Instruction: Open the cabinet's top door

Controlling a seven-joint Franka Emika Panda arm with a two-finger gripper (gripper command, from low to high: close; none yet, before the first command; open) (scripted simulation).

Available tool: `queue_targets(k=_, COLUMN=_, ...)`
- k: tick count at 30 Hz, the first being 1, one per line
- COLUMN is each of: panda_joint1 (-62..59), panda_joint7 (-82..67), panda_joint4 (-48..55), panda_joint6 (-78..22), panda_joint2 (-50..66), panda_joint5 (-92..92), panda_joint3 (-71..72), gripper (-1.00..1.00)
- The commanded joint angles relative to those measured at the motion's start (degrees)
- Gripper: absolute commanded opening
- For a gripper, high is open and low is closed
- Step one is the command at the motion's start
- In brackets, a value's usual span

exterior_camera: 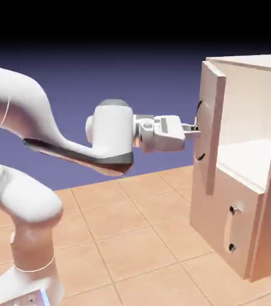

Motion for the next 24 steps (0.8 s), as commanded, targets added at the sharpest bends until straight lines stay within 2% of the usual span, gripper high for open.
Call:
queue_targets(k=1, panda_joint1=-0.53, panda_joint7=-0.83, panda_joint4=-0.89, panda_joint6=-1.59, panda_joint2=-0.56, panda_joint5=2.62, panda_joint3=1.86, gripper=-1.0)
queue_targets(k=11, panda_joint1=-0.6, panda_joint7=-5.91, panda_joint4=-5.31, panda_joint6=-19.12, panda_joint2=-2.9, panda_joint5=27.08, panda_joint3=19.76, gripper=-1.0)
queue_targets(k=24, panda_joint1=-27.1, panda_joint7=-0.46, panda_joint4=-4.11, panda_joint6=1.14, panda_joint2=-4.69, panda_joint5=30.94, panda_joint3=37.26, gripper=-1.0)
